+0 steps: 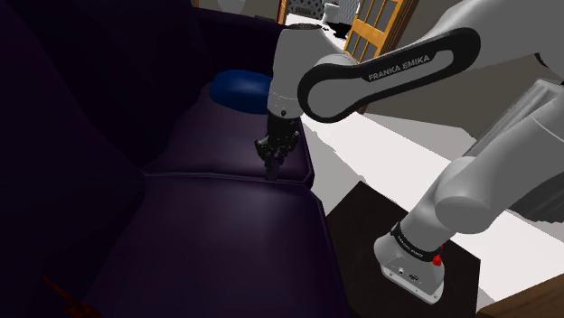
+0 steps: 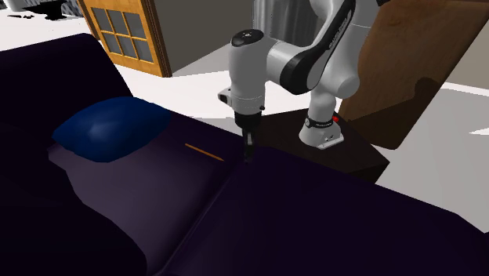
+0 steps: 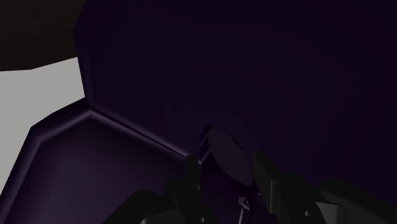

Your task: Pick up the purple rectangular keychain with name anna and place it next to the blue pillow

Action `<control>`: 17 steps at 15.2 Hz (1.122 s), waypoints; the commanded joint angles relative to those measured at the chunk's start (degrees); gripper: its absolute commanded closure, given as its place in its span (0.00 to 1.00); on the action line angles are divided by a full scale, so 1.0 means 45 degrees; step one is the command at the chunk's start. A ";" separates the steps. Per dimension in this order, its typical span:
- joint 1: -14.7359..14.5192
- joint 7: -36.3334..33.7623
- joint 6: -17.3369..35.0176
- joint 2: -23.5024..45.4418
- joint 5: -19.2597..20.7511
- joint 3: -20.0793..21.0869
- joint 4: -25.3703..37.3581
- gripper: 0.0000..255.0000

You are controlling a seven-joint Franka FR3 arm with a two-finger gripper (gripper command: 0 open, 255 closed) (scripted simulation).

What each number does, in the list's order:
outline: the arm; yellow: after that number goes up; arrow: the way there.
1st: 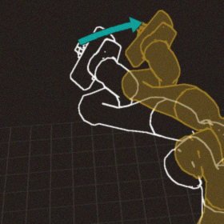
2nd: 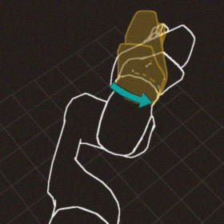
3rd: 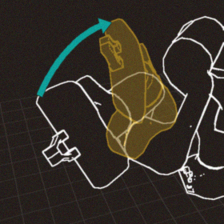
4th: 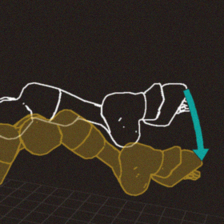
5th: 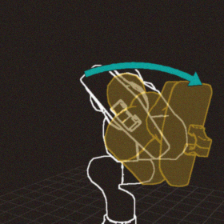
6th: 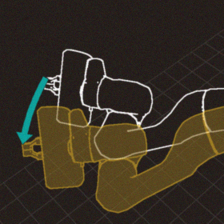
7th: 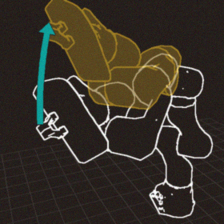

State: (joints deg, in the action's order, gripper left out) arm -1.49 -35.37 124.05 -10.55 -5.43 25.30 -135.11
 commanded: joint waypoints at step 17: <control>0.0009 0.0256 -0.3210 -0.1084 -0.0238 -0.0340 0.2177 1.00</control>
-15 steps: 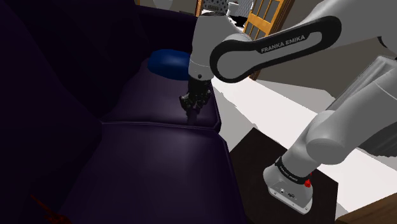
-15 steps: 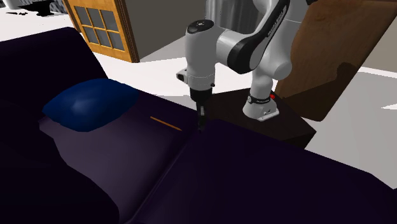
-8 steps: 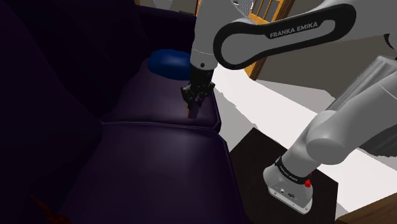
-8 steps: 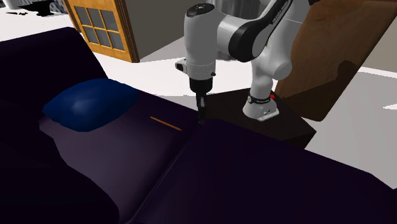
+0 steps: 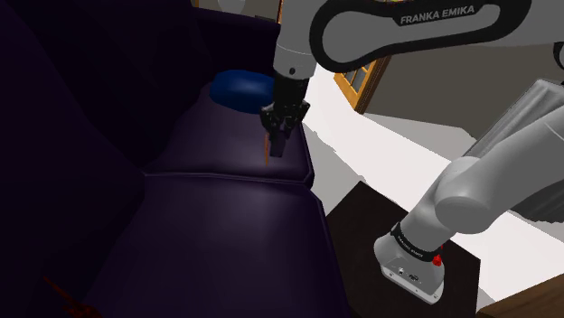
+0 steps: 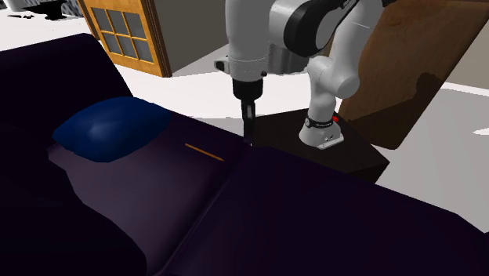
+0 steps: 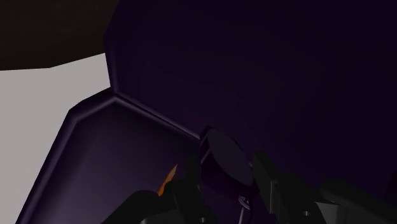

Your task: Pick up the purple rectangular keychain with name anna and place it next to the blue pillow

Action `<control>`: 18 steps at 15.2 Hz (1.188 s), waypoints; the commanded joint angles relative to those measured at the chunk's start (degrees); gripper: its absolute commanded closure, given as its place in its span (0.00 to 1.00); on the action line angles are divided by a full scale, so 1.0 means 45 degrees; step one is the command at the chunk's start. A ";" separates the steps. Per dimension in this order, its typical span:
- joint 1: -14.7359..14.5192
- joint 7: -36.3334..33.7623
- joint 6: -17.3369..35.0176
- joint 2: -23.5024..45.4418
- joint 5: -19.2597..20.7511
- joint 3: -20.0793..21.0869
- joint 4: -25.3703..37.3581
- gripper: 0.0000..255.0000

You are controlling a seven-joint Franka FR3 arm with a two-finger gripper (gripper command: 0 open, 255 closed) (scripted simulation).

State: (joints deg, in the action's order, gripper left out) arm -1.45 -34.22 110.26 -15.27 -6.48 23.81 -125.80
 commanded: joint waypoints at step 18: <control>0.0998 0.1216 -0.1791 0.2974 0.1343 -0.0892 0.4537 1.00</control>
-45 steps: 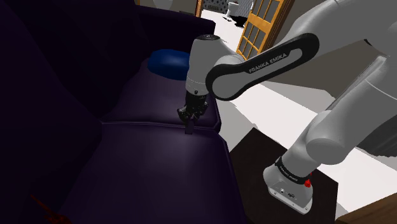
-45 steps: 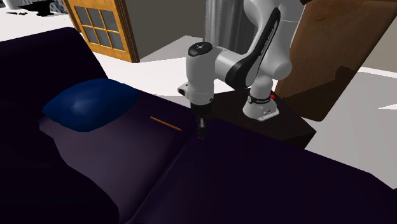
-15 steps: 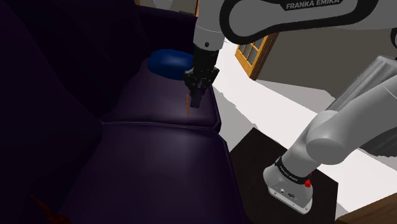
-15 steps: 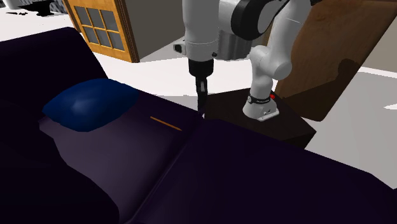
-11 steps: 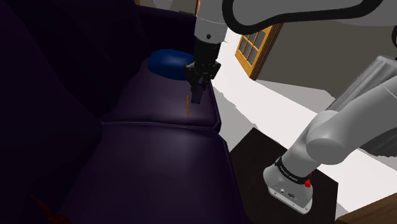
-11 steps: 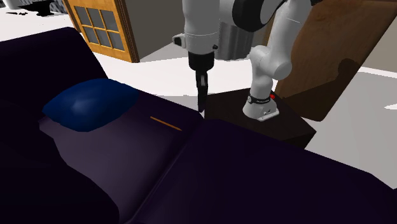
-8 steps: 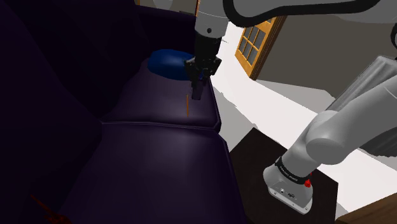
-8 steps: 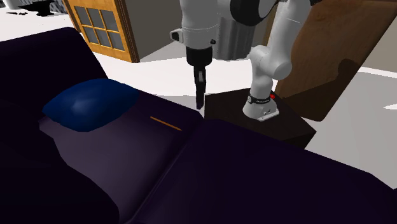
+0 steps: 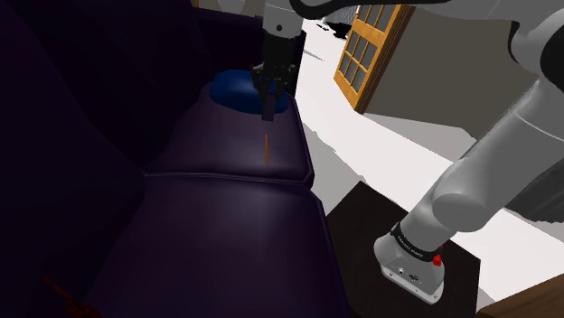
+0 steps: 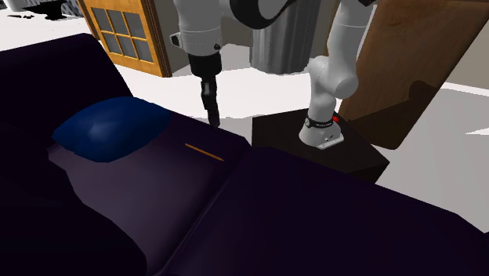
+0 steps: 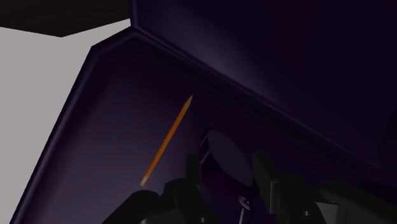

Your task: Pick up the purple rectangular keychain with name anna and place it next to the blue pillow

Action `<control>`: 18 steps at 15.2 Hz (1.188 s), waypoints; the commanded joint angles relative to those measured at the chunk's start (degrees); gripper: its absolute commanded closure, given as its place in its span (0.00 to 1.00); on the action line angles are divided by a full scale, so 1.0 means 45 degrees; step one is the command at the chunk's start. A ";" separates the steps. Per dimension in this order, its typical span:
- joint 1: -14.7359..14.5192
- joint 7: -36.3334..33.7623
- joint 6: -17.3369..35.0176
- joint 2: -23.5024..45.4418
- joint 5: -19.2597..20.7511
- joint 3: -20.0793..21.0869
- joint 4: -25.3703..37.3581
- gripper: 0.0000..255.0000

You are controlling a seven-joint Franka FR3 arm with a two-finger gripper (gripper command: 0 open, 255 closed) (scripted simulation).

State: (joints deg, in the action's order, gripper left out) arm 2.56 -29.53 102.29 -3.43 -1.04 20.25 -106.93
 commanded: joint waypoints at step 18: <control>-0.0100 0.2404 -0.4836 1.0460 0.2478 -0.1409 1.5103 1.00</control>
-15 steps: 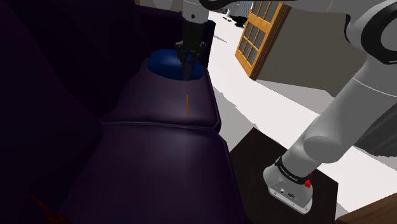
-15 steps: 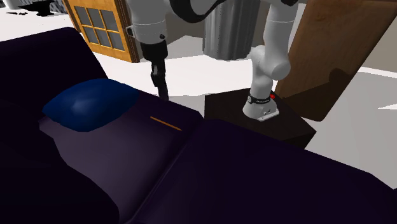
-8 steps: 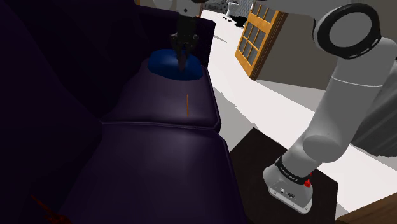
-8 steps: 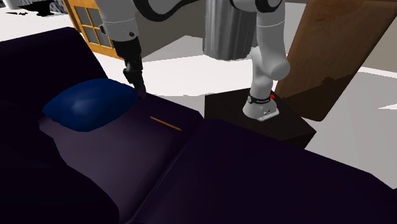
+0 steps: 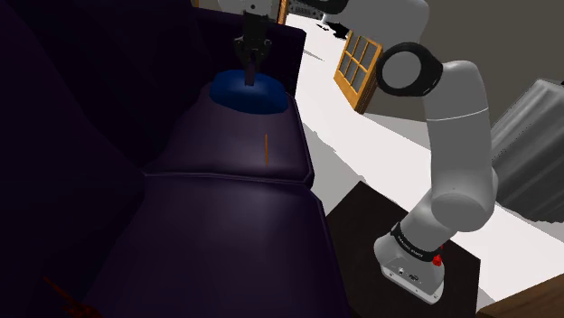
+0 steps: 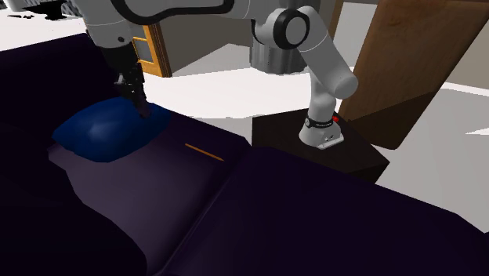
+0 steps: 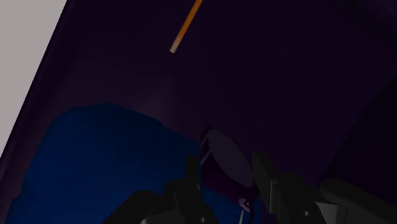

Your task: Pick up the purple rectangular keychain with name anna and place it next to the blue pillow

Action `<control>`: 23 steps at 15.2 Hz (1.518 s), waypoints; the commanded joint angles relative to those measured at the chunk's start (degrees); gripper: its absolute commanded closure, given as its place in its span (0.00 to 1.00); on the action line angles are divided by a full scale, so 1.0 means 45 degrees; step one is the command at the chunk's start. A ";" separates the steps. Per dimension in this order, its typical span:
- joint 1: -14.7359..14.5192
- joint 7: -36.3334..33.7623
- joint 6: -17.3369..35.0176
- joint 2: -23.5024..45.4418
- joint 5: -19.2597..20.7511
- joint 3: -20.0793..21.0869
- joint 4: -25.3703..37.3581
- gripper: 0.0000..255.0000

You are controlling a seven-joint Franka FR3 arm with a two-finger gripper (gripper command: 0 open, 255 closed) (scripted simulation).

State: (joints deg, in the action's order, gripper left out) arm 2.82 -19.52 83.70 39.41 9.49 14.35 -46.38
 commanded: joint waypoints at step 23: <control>0.0668 -0.0150 0.4339 -0.0553 -0.0046 0.0000 -0.4960 1.00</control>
State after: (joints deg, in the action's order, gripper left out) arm 5.84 -20.08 102.54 36.84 9.25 14.36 -68.10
